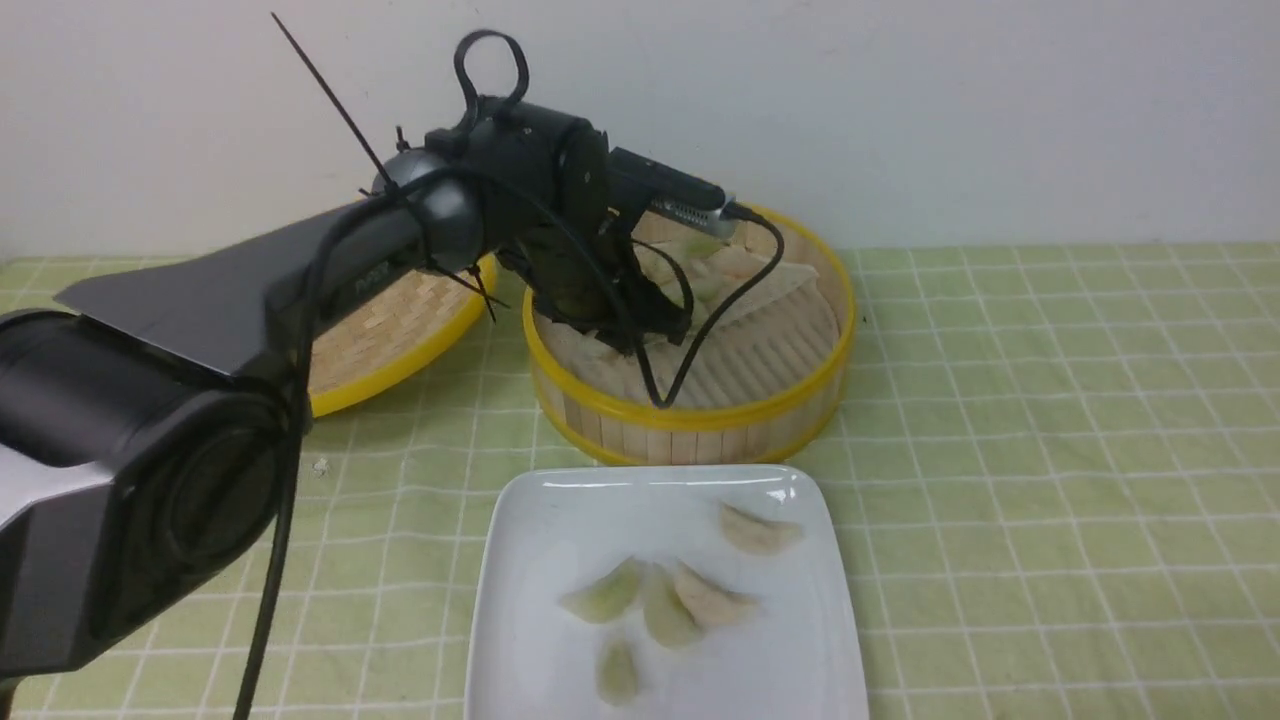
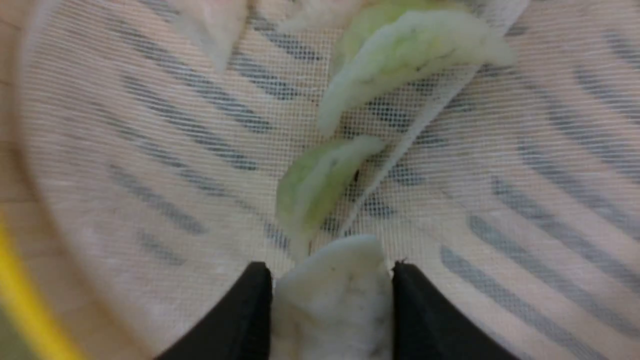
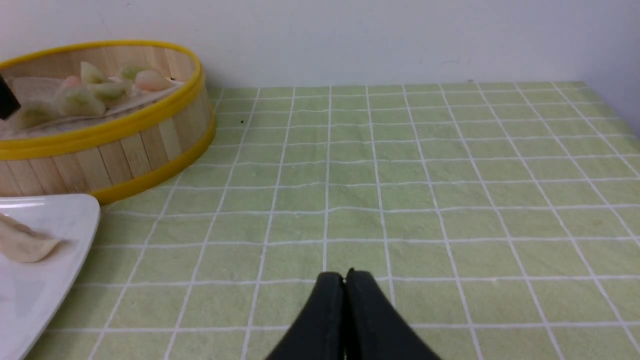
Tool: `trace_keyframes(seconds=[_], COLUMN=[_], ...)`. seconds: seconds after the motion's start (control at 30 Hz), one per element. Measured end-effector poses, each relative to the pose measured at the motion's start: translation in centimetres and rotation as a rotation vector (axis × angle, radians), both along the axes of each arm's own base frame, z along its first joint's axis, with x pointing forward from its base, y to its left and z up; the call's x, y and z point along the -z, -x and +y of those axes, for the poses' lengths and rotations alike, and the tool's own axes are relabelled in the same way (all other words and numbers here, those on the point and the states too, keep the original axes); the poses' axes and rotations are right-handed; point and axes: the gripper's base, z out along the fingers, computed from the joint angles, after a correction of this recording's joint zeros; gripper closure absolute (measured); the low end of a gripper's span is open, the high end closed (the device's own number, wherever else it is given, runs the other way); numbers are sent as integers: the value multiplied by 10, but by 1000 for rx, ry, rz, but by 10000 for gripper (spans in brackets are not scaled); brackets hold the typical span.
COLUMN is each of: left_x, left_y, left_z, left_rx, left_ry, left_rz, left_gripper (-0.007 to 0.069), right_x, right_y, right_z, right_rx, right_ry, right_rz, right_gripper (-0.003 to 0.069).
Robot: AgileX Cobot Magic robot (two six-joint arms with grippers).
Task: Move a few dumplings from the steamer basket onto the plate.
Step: Use the left arm to grab a dumpling from the steamer, then use the left arm to put the dumpling into the plate
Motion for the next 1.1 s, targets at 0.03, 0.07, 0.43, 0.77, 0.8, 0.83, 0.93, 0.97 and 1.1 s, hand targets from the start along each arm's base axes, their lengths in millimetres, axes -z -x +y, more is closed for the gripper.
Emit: trace_keyframes(seconds=[0.03,0.07,0.43,0.77,0.8,0.83,0.93,0.97,1.1], left_x=[-11,-23,-62,19,22,25,29,29,24], left_y=[3,8,89,104,100,97,91,89,87], left_z=[1,3,10,-11,-13,-14,-15,-15,-15], left_rx=[1,3,131,203,203,202,202,205,210], left_ry=[0,-6,42,-29,-22,-20,-26,-29,-31], left_rz=[-1,10,292,467,436,413,353,338,322], left_gripper=[356,356,356,356,356,354,276,235,106], right_x=[0,0,0,0,0,0,0,0,0], right_y=[0,0,0,0,0,0,0,0,0], right_z=[0,0,0,0,0,0,0,0,0], right_rx=[0,0,0,0,0,0,0,0,0], right_ry=[0,0,0,0,0,0,0,0,0], right_rz=[0,0,0,0,0,0,0,0,1], right_gripper=[673,673,673,673,673,673,673,673,673])
